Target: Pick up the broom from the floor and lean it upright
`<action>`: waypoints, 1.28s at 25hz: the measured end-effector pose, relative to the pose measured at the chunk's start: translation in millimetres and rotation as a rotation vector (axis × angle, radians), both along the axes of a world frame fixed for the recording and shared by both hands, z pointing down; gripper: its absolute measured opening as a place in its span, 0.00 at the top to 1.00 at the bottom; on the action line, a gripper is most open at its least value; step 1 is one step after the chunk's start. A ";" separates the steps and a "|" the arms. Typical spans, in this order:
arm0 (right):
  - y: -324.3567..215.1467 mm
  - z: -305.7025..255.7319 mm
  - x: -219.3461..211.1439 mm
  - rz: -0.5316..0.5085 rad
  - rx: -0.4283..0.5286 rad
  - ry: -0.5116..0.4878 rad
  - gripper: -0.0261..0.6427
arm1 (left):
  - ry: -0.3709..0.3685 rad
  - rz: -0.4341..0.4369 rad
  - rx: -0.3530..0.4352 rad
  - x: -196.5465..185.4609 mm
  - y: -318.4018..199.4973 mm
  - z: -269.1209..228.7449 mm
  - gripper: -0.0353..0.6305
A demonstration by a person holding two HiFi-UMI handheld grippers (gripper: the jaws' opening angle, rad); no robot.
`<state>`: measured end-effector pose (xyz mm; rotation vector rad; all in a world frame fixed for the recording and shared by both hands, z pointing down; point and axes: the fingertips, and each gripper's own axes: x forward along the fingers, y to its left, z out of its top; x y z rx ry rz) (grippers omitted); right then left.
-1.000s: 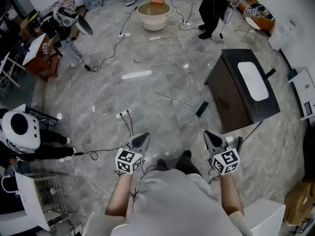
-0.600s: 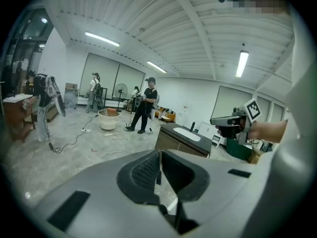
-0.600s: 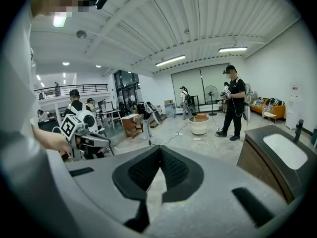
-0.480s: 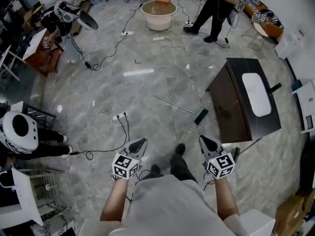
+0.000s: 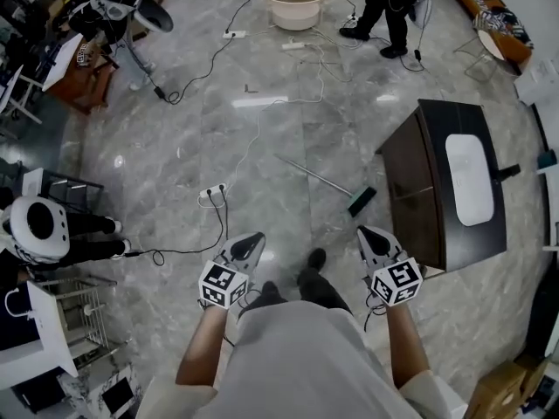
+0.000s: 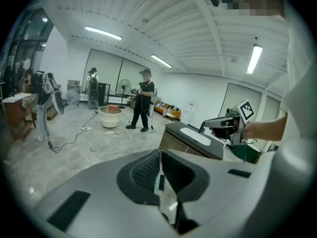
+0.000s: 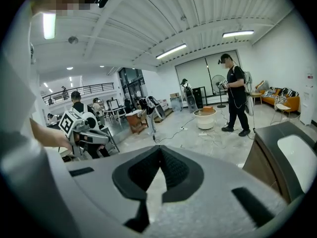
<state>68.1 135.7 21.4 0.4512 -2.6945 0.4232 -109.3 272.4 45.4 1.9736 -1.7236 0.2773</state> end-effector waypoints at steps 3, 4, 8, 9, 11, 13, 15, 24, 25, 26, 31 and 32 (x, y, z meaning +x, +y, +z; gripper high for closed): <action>-34.2 19.7 0.9 -0.027 -0.027 0.010 0.96 | -0.008 -0.004 -0.020 2.3 -31.9 14.5 0.92; -44.7 27.0 0.4 -0.036 -0.037 0.016 0.96 | -0.015 -0.003 -0.028 2.2 -42.5 20.2 0.92; -80.3 56.5 -4.5 -0.066 -0.063 0.040 0.96 | -0.035 -0.009 -0.051 0.1 -80.9 38.6 0.92; -87.2 62.4 -6.1 -0.069 -0.068 0.047 0.96 | -0.030 -0.014 -0.055 0.2 -88.2 42.6 0.92; -97.4 72.1 -10.3 -0.067 -0.082 0.051 0.96 | -0.015 -0.026 -0.060 -0.7 -100.5 51.2 0.92; -105.5 82.2 -16.7 -0.062 -0.101 0.048 0.96 | -0.003 -0.037 -0.060 -4.9 -113.4 60.8 0.92; -112.5 94.4 -25.6 -0.065 -0.119 0.055 0.96 | 0.006 -0.040 -0.058 -11.6 -128.4 70.5 0.92; -119.2 143.0 -88.8 -0.064 -0.129 0.139 0.96 | 0.037 0.041 -0.073 -67.9 -160.0 125.8 0.92; -121.5 147.2 -97.5 -0.053 -0.127 0.148 0.96 | 0.040 0.056 -0.078 -77.2 -162.7 132.8 0.92; -124.5 151.4 -105.8 -0.038 -0.127 0.157 0.96 | 0.045 0.073 -0.081 -86.0 -166.6 139.7 0.92; -146.4 183.8 -150.4 -0.005 -0.131 0.194 0.96 | 0.088 0.141 -0.089 -124.7 -197.9 179.1 0.92; -150.0 192.1 -159.6 -0.008 -0.129 0.202 0.96 | 0.095 0.151 -0.092 -132.1 -203.5 188.7 0.92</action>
